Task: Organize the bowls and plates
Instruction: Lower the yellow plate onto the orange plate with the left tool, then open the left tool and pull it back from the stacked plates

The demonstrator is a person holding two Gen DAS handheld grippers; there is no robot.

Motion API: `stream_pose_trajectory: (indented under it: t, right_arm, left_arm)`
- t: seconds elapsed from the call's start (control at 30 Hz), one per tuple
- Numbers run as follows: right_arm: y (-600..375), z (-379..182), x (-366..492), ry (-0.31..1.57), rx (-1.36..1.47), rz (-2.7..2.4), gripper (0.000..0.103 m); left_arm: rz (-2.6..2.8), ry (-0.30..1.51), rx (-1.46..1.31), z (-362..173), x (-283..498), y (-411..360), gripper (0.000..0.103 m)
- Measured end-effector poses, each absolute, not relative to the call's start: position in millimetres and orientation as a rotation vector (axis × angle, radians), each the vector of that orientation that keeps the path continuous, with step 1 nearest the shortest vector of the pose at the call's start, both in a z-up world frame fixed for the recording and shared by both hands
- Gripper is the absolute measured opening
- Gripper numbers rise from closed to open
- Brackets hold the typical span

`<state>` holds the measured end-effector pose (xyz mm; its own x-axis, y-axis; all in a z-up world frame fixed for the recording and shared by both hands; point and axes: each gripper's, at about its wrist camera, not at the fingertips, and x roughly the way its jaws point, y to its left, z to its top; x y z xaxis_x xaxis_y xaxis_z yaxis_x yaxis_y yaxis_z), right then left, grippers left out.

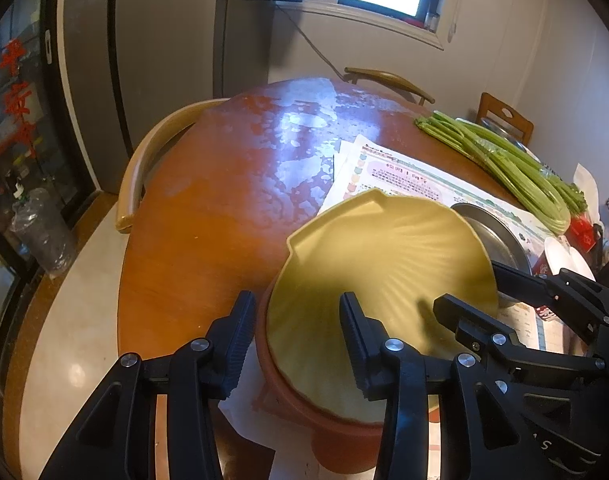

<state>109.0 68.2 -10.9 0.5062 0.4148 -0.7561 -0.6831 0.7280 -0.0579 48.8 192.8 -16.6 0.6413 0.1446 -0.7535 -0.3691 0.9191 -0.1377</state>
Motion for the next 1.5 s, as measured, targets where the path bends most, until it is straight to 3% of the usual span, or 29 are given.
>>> stream_pose_trajectory:
  t: [0.73,1.5]
  right_arm:
    - [37.2,26.5,88.8,0.686,-0.314,0.668,0.051]
    - [-67.8,59.0,86.6,0.642,-0.090,0.530,0.051]
  left_arm:
    - [0.261,0.766,-0.280,17.0,40.1,168.6,0.050]
    - [0.069,0.763,-0.140,58.6,79.2,84.7,0.051]
